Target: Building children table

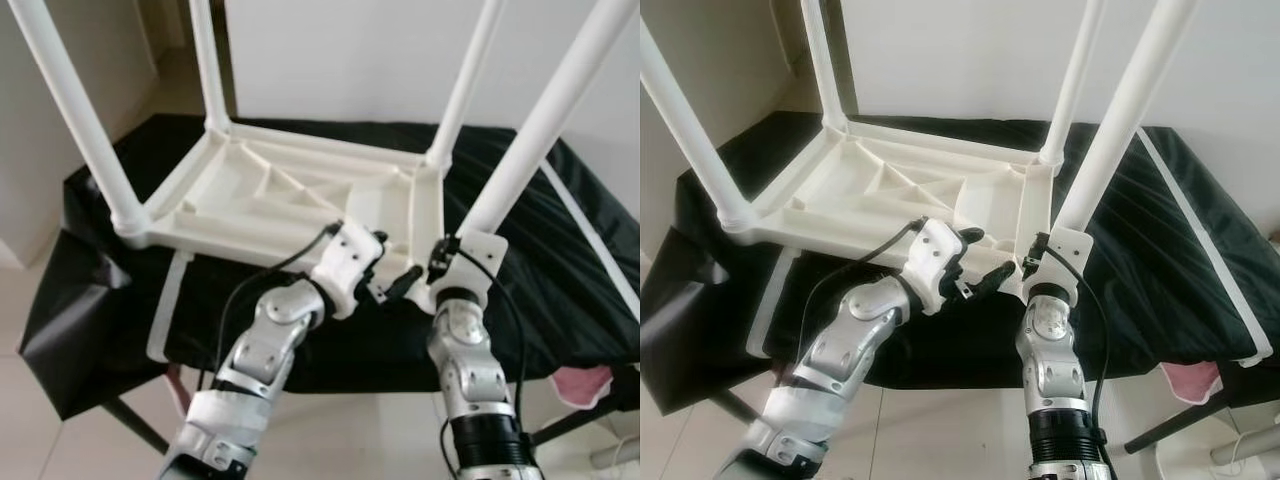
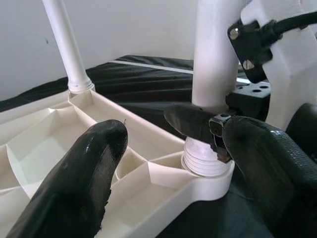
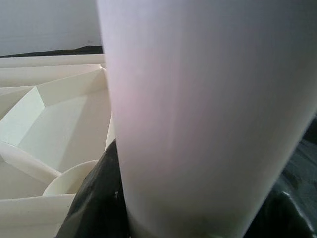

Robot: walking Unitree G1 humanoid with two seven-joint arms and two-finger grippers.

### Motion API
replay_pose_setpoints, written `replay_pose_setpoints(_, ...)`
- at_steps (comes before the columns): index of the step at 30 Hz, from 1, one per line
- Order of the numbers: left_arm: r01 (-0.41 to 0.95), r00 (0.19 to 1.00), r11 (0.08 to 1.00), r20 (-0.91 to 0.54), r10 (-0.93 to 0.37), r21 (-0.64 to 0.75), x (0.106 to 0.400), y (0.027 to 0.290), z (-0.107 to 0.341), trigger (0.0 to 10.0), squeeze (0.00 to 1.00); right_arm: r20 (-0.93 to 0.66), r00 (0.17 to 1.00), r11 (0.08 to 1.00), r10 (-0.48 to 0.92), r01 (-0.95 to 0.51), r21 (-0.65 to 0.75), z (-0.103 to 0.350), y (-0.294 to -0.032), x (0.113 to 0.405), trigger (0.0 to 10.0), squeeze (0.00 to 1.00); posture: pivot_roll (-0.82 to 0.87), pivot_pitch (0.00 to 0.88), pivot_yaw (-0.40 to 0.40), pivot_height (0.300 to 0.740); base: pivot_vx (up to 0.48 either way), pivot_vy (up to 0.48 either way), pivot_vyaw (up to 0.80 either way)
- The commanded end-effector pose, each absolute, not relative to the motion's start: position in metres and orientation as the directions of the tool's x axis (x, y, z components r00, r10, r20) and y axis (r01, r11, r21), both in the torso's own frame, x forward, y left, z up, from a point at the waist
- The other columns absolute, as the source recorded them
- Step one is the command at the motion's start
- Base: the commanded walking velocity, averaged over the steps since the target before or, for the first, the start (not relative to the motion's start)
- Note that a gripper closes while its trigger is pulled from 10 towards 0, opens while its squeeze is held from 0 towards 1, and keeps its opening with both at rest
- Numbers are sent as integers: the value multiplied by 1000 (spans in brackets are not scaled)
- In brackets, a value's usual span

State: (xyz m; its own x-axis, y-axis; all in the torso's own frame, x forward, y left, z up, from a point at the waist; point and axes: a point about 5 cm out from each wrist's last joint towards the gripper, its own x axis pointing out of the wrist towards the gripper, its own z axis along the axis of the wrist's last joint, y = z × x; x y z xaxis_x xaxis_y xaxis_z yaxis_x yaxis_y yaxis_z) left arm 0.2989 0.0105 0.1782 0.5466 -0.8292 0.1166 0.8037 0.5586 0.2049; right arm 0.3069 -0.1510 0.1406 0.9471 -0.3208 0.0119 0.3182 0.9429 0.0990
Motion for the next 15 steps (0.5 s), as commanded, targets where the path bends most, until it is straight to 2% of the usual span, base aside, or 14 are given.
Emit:
replay_pose_setpoints(1, 792, 563, 575, 119, -818, 205, 301, 9, 178, 10000, 0, -81, 949, 945, -305, 312, 101, 121, -150, 303, 10000, 0, -61, 3, -29, 740, 0, 0, 0)
replay_pose_setpoints(8, 790, 565, 577, 120, -816, 205, 301, 10, 179, 10000, 0, -73, 950, 945, -305, 311, 98, 122, -151, 303, 10000, 0, -59, 2, -31, 740, 0, 0, 0)
replay_pose_setpoints(9, 784, 573, 586, 122, -810, 206, 302, 11, 179, 10000, 0, -27, 963, 959, -269, 270, 86, 129, -156, 303, 10000, 1000, -40, 3, -43, 740, 0, 0, 0)
replay_pose_setpoints(13, 777, 582, 595, 126, -804, 208, 302, 13, 180, 10000, 0, 25, 974, 973, -225, 223, 67, 137, -161, 302, 10000, 1000, -40, 3, -43, 740, 0, 0, 0)
replay_pose_setpoints(14, 777, 582, 594, 122, -804, 211, 301, 14, 178, 10000, 0, 47, 987, 986, -156, 153, 63, 138, -168, 301, 10000, 0, -41, 4, -45, 740, 0, 0, 0)
replay_pose_setpoints(15, 778, 581, 592, 118, -806, 213, 300, 15, 177, 10000, 0, 56, 992, 992, -111, 108, 62, 139, -173, 299, 10000, 0, -41, 4, -45, 740, 0, 0, 0)
